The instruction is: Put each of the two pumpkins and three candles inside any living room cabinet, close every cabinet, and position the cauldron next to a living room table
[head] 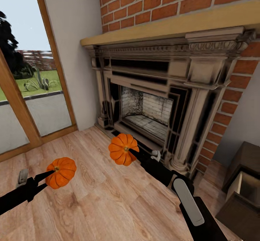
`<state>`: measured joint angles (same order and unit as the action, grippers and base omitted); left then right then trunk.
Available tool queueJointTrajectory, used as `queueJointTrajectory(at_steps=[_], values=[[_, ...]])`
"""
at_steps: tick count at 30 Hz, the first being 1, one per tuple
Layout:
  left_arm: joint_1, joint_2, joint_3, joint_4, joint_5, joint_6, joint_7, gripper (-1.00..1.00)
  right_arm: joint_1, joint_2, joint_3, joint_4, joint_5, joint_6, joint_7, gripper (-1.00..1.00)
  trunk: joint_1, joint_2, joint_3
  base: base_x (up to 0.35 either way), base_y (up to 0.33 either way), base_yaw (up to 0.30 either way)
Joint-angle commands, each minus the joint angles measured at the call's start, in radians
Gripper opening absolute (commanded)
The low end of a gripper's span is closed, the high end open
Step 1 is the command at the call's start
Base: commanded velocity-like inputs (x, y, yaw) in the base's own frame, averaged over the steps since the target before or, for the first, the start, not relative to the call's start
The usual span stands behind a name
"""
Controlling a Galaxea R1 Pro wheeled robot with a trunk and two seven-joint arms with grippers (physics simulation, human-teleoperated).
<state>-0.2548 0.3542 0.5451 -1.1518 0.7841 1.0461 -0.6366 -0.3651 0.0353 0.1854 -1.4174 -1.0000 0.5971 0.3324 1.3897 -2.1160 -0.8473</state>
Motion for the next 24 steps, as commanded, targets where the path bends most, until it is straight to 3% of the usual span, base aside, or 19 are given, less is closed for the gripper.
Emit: queueJointTrajectory(at_steps=[1, 16, 24], values=[[0.000, 0.002, -0.001, 0.000, -0.001, 0.000, 0.002, -1.00, 0.000, 0.000, 0.000, 0.000, 0.000, 0.000, -0.003, -1.00, -0.004, 0.007, 0.004, 0.000, 0.000, -0.235], [0.000, 0.006, -0.003, 0.000, 0.000, 0.000, 0.002, -1.00, 0.000, 0.000, 0.001, 0.002, 0.003, 0.000, -0.001, -1.00, -0.061, 0.112, 0.063, 0.000, 0.000, -0.242], [0.000, 0.006, -0.004, 0.000, -0.001, 0.000, 0.003, -1.00, 0.000, 0.000, 0.002, 0.000, 0.007, -0.001, -0.004, -1.00, -0.092, 0.168, 0.088, 0.000, 0.000, -0.033]])
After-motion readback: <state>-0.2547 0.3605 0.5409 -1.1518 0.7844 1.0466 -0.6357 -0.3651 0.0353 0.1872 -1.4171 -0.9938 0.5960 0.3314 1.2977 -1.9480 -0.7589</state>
